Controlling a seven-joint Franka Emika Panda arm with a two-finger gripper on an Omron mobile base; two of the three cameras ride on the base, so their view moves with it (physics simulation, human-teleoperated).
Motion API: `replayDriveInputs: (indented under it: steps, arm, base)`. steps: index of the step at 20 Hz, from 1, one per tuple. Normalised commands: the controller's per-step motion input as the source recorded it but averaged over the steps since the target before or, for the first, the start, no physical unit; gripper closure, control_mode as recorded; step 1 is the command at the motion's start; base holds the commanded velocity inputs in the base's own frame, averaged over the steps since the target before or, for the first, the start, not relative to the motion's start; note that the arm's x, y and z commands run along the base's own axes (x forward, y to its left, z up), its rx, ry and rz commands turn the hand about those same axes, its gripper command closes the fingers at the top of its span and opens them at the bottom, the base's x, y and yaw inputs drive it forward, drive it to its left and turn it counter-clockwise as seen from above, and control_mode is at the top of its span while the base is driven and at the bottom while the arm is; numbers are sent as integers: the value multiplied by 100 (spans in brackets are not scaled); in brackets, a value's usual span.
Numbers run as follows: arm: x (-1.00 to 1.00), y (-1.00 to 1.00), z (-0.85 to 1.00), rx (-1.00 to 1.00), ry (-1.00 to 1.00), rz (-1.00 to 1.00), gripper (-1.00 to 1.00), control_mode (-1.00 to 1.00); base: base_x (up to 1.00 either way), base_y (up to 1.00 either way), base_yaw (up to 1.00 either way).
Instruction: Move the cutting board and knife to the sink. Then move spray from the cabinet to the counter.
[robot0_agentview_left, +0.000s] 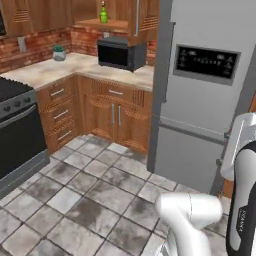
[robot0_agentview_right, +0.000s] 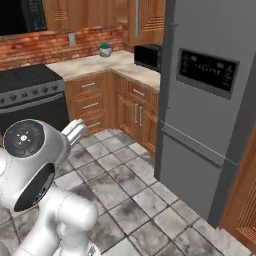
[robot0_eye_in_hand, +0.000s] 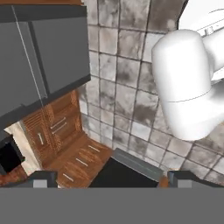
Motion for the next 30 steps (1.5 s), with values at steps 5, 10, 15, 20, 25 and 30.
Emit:
replayDriveInputs:
  steps: [5,10,15,20,25,30]
  arm:
    - [0,0,0,0,0,0,-100,100]
    - [0,0,0,0,0,0,-100,100]
    - [0,0,0,0,0,0,-100,100]
    - [0,0,0,0,0,0,-100,100]
    - [0,0,0,0,0,0,-100,100]
    - [0,0,0,0,0,0,-100,100]
  base:
    - [70,22,-59]
    - [100,14,0]
    - [100,0,24]
    - [100,22,23]
    - [95,84,-9]
    - [12,97,-42]
